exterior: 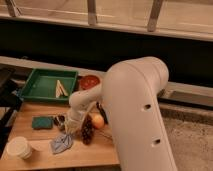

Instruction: Wipe red bowl with towel

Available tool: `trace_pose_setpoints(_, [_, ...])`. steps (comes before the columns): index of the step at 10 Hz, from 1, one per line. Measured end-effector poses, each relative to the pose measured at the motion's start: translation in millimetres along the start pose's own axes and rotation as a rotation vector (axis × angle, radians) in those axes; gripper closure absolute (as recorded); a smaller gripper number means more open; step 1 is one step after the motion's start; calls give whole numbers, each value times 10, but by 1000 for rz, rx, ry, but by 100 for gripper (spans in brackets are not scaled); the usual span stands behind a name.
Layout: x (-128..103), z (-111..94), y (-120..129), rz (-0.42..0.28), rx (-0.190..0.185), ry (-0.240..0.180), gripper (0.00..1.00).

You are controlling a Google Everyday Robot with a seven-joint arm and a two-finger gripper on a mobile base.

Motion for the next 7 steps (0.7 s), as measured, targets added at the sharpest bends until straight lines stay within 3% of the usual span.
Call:
trace_pose_setpoints(4, [-164, -861, -37, 25, -19, -209, 100])
trace_pose_setpoints(7, [-401, -1440, -387, 69, -46, -352, 100])
